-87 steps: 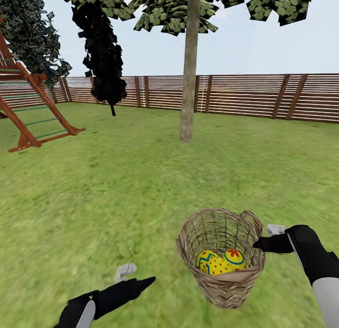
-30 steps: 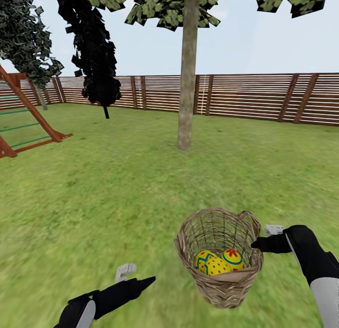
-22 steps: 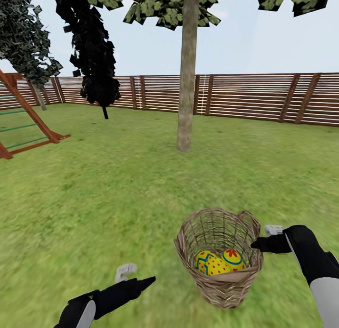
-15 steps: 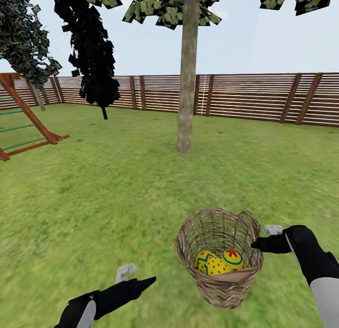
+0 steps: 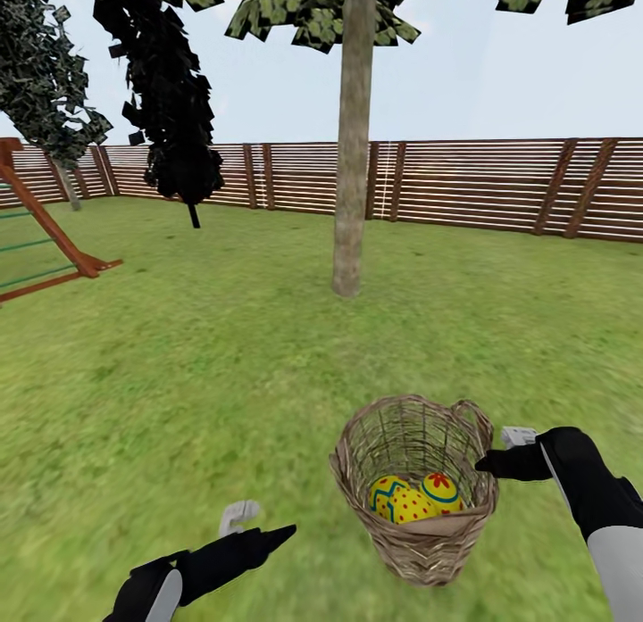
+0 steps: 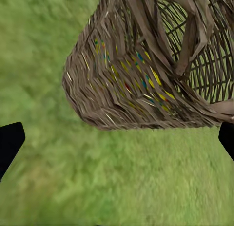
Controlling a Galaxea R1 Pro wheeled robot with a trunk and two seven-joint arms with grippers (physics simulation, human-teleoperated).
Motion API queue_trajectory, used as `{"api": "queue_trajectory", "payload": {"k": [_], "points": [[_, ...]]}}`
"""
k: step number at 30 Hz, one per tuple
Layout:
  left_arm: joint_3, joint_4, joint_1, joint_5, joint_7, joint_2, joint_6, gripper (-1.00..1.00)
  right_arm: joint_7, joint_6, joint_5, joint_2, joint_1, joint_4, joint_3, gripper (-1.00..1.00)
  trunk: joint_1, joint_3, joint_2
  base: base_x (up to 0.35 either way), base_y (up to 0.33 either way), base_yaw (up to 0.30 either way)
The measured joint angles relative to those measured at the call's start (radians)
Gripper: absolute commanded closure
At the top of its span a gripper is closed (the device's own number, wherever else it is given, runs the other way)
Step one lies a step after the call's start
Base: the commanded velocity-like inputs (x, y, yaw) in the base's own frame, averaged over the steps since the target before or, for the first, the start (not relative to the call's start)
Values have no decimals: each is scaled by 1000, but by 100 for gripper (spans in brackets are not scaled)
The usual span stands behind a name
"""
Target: Take the three Easter eggs out of the wicker basket on the lawn in the garden, then place them on the lawn next to a single tree (choose any tree) so that all three eggs are next to the same tree and none are left in the basket.
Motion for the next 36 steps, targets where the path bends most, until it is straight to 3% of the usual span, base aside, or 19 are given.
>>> {"api": "queue_trajectory", "payload": {"k": [21,36], "points": [[0,0,0,1,0,0,0,-100,-1,0,-1,2,0,7,2,100,0,0,0,343,-88,0],[-1,14,0,-1,0,0,0,-100,-1,-2,-1,8,0,12,2,100,0,0,0,343,-5,0]]}}
